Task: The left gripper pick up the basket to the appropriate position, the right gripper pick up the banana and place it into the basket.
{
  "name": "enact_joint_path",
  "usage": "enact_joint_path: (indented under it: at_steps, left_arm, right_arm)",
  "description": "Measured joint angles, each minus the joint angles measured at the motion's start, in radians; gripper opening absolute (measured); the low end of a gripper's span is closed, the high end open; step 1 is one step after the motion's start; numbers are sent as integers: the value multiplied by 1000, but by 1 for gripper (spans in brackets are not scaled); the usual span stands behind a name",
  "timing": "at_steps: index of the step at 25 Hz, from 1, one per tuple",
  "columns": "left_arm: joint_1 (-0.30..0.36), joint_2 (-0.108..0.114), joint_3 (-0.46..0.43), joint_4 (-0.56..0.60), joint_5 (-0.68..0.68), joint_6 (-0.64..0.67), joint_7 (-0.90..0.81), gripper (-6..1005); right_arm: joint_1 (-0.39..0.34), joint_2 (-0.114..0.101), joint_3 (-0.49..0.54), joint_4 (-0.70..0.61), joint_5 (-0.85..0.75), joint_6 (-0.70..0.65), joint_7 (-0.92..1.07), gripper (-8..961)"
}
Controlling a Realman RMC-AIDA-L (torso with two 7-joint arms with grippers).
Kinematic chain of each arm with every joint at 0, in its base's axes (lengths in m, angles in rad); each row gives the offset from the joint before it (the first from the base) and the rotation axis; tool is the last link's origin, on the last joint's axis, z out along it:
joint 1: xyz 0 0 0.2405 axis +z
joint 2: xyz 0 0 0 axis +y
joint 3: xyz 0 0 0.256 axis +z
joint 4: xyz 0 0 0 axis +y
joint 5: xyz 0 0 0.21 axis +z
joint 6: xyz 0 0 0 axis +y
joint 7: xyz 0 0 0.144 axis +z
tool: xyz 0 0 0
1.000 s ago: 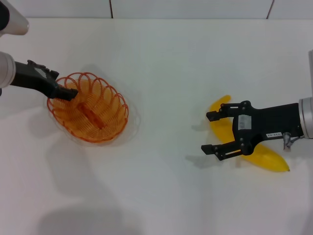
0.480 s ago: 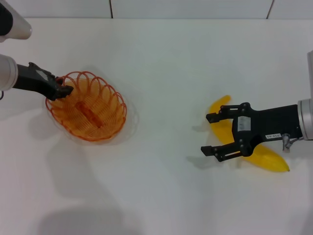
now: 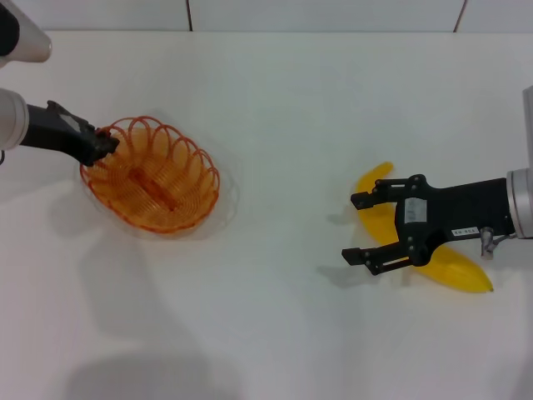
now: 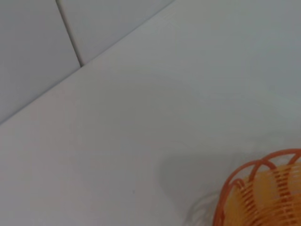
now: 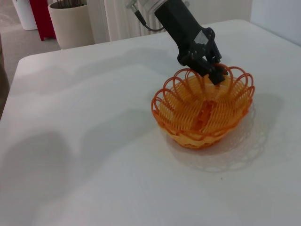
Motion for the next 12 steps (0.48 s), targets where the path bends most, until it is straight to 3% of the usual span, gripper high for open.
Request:
enact_joint_path:
  at_steps: [5, 12]
  left_arm:
    - [17, -12, 0, 61, -26, 32, -1, 142]
    - [25, -12, 1, 90, -131, 89, 11, 126]
  right_arm:
    - [-3, 0, 2, 0, 0, 1, 0, 887]
    - [-3, 0, 6, 0, 0, 1, 0, 887]
